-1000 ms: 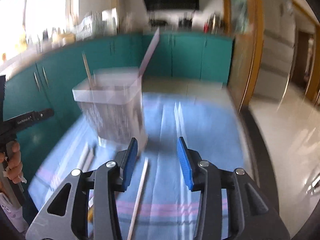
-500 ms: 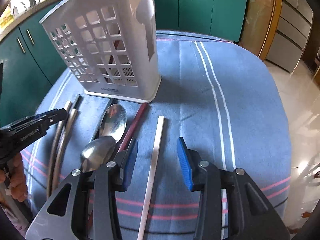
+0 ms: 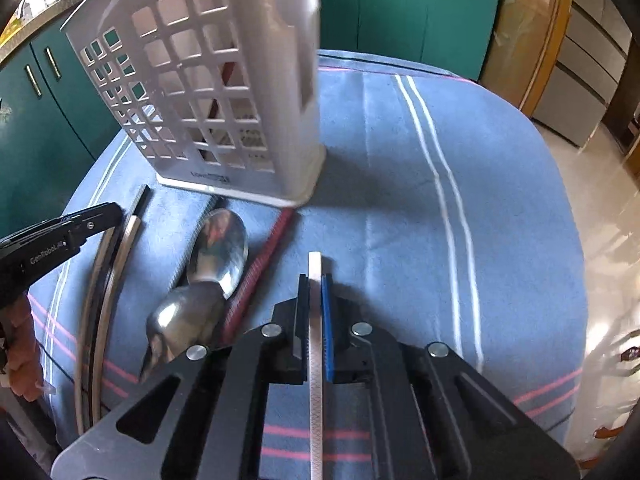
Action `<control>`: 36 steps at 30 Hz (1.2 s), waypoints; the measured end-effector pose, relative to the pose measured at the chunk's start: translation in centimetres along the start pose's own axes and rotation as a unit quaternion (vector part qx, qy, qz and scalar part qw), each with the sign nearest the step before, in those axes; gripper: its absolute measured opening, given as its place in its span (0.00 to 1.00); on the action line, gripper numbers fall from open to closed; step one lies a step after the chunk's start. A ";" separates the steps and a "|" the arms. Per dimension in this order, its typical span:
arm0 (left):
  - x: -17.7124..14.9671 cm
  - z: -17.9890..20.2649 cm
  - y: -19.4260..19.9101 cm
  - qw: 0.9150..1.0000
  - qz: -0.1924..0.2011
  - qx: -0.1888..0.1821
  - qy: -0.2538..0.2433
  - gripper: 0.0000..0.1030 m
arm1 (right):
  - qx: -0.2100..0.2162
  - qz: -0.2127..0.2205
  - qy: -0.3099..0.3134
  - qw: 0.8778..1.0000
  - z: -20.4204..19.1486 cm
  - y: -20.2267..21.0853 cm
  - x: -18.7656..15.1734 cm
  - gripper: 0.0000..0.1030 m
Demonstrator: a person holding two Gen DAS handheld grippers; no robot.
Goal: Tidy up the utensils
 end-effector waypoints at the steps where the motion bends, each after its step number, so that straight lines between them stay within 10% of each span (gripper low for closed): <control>1: -0.4 -0.1 0.4 1.000 -0.001 0.000 0.000 0.07 | 0.001 -0.001 -0.008 1.000 0.6 0.2 -0.3 0.06; 23: -3.3 0.7 3.0 1.000 0.007 -0.004 -0.019 0.06 | -0.006 -0.011 -0.043 0.999 3.7 3.4 -4.8 0.07; 36: -3.7 0.5 2.5 1.000 -0.003 0.004 -0.023 0.19 | -0.029 -0.011 -0.030 0.999 3.8 2.8 -5.0 0.27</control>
Point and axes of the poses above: each gripper's, at about its wrist camera, not at the fingertips, and y roughly against the way its jaws point, z to its right, x to its top, the point moved 9 cm from there along -y, roughly the way its jaws point
